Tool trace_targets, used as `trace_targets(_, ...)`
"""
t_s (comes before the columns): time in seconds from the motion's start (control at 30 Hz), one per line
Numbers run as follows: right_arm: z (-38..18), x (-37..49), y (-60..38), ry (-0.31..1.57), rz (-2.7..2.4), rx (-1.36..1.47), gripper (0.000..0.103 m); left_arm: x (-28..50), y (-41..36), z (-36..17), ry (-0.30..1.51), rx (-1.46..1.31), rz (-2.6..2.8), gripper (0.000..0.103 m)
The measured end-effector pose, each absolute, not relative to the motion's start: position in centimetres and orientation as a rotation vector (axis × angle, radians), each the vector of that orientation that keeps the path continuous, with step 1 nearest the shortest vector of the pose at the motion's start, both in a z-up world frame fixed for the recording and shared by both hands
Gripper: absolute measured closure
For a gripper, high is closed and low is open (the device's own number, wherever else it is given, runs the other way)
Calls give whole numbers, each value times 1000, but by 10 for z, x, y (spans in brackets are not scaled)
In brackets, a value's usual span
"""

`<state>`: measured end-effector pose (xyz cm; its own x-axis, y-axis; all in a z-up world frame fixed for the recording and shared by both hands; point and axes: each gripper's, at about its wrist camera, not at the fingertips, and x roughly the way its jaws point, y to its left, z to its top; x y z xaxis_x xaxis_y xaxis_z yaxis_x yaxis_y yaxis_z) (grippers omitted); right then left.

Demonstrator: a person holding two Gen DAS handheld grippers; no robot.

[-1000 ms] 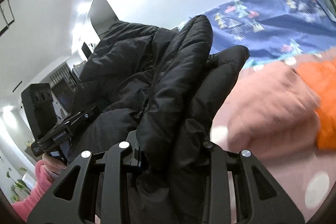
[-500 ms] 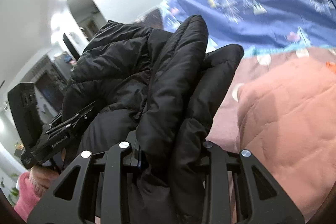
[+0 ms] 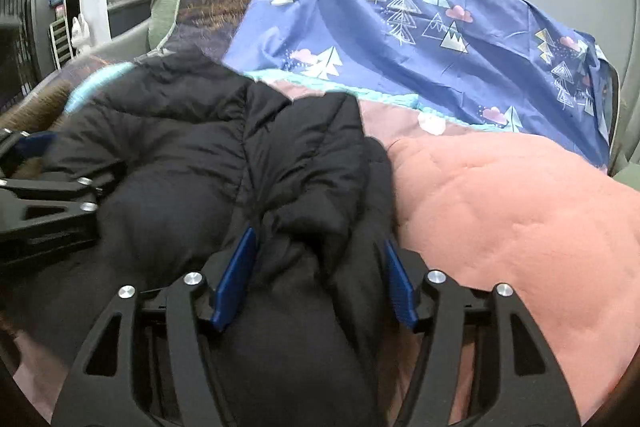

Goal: Fold large clothes

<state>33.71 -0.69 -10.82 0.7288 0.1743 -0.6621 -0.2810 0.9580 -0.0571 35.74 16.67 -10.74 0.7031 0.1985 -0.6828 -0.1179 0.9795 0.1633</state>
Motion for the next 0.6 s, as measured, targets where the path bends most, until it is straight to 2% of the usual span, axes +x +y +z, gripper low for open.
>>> trace_targets(0.07,-87,307,-23,631,288,-114,23,347,164,-98,756,114,170,12)
trace_targets(0.1,-76,287,-35,580,308,-93,22,337,163,-93,743,114,165,12)
trace_targets(0.47,-46,158,-113,526,317,30,21,198,153,-48,594,-34,93,2)
trace_targets(0.6,-37,112,-121,498,276,28,11,149,129,-34,553,24,88,2)
